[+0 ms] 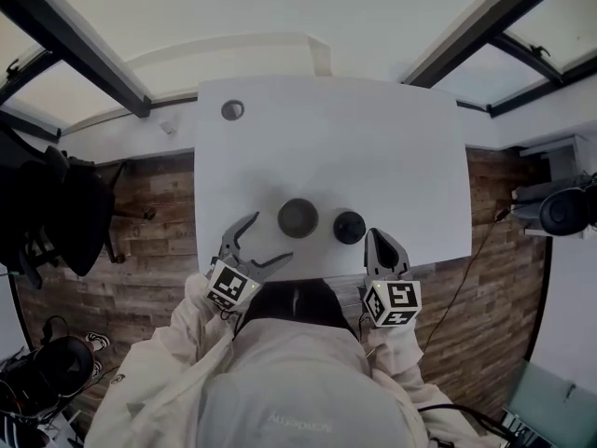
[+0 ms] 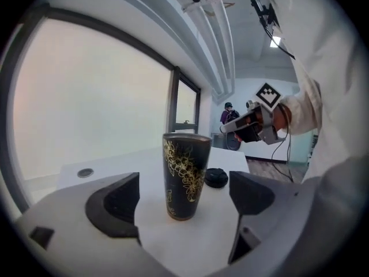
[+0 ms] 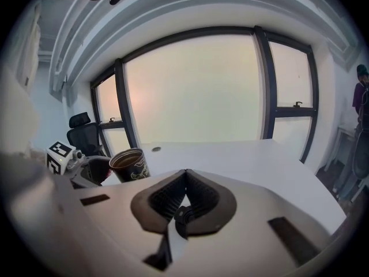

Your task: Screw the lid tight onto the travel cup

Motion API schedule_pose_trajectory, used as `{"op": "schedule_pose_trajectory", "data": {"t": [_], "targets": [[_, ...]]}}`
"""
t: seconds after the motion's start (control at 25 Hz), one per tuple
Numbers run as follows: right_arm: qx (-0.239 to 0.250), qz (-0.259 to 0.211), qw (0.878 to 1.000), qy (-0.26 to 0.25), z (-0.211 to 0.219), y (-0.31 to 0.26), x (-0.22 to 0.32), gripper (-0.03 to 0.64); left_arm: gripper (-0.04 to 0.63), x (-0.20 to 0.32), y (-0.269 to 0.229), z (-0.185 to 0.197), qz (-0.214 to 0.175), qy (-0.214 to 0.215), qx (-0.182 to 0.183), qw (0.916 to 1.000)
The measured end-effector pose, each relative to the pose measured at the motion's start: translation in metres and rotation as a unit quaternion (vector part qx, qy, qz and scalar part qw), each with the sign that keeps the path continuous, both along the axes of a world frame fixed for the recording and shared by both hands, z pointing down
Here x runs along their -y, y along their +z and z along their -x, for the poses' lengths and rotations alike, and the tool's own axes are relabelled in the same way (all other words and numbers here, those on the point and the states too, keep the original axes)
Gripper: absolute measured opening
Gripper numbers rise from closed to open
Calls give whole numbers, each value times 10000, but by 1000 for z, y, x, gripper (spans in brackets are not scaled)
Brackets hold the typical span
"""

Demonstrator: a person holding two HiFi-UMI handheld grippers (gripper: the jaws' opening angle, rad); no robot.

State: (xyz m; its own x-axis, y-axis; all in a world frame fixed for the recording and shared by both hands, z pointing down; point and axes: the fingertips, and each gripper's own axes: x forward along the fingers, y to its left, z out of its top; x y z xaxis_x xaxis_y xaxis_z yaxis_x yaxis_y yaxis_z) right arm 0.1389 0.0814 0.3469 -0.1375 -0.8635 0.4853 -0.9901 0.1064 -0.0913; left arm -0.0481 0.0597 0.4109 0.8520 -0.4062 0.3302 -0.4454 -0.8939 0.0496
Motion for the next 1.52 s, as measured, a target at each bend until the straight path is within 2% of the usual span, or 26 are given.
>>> {"op": "schedule_pose_trajectory", "data": {"t": [0.04,0.12,0.28,0.4,0.6,0.68,0.88,1.0,1.08,1.12,1.2,1.28,1.52], "targets": [[1,31,10000,19,3,1,-3,21,490,1,7,-5,42,148,32,9999],[-6,103,9999,50,7,4,-6,21,528,4,20,-17,139,381,78,9991],[-109,228,9996,96,8,10,-10,21,531,14,30,-40,-18,681,94,9976],[-234,476,9986,56,7,22,-12,21,528,23,26,-51,-70,675,-247,9974],[-653,1165,9898,-489,5,54,-11,21,527,31,25,-61,-181,674,-405,9967],[-761,1369,9859,-592,-2,63,-8,21,512,32,25,-63,-209,653,-433,9967],[-988,1791,9739,-989,-15,77,-5,23,400,27,26,-67,-263,687,-429,9964],[-1140,2091,9589,-1545,-13,89,-6,39,400,27,26,-67,-268,643,-441,9966],[-1146,2307,9447,-2028,-5,98,-9,181,400,27,25,-68,-258,631,-439,9967],[-1157,2397,9372,-2254,-1,103,-10,229,400,26,25,-68,-245,628,-435,9968],[-1298,2553,9205,-2659,4,113,-10,263,400,26,26,-69,-213,637,-412,9969],[-1541,2736,8985,-3066,8,124,-12,318,400,26,26,-69,-192,664,-388,9969],[-1938,2997,8503,-3869,24,142,-6,370,400,28,27,-66,-198,616,-273,9975]]}}
